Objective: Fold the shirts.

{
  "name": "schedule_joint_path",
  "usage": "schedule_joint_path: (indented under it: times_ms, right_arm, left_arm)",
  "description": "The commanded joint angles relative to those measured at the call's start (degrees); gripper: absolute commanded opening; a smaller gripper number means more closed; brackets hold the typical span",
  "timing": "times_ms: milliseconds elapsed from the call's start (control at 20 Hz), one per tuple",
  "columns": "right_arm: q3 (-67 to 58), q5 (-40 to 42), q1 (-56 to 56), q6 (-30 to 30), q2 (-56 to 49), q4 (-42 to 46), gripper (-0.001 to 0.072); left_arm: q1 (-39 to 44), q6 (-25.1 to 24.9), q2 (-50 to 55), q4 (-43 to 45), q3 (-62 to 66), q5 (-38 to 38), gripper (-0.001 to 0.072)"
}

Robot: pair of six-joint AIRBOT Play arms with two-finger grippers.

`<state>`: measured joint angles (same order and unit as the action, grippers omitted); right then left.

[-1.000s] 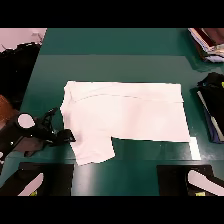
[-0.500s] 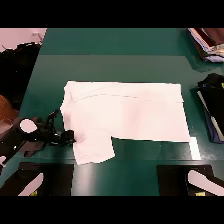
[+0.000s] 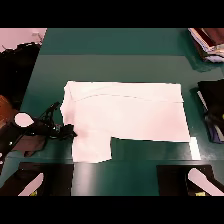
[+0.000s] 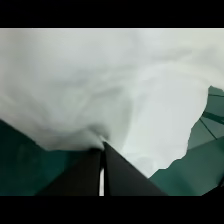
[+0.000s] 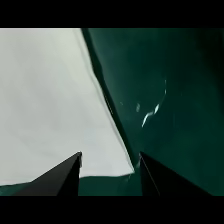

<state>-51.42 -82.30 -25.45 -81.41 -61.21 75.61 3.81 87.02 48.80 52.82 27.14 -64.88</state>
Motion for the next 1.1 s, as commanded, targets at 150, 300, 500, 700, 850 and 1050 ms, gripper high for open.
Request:
schedule_joint_path:
  times_ms: [150, 300, 500, 700, 850, 1050]
  right_arm:
    - [18.7, 3.4, -10.6, 0.0, -2.1, -5.8, 0.0411]
    - [20.8, 7.7, -9.1, 0.5, -4.5, -10.8, 0.041]
    - [20.7, 10.8, -3.9, 0.5, -3.8, -11.0, 0.0188]
    - [20.6, 10.7, -1.3, 0.7, 3.0, -7.5, 0.0015]
    - [19.0, 6.0, -1.0, 0.7, 9.8, -2.9, 0.0015]
    - [14.6, 0.7, -1.0, 0.7, 17.1, 0.0, 0.0015]
  left_arm:
    - [0.0, -0.5, 0.0, -0.1, 1.3, 1.3, 0.0025]
    - [0.0, -0.5, 0.0, -0.2, 1.3, 1.2, 0.0025]
    - [0.0, -0.5, 0.0, -0.1, 1.3, 1.3, 0.0024]
    - [0.0, -0.4, -0.2, 2.1, 3.8, -0.8, 0.0022]
    - [0.0, -0.3, -0.2, 3.6, 7.7, -3.5, 0.0022]
    - [3.0, 2.0, -0.6, 8.3, 11.2, -6.6, 0.0021]
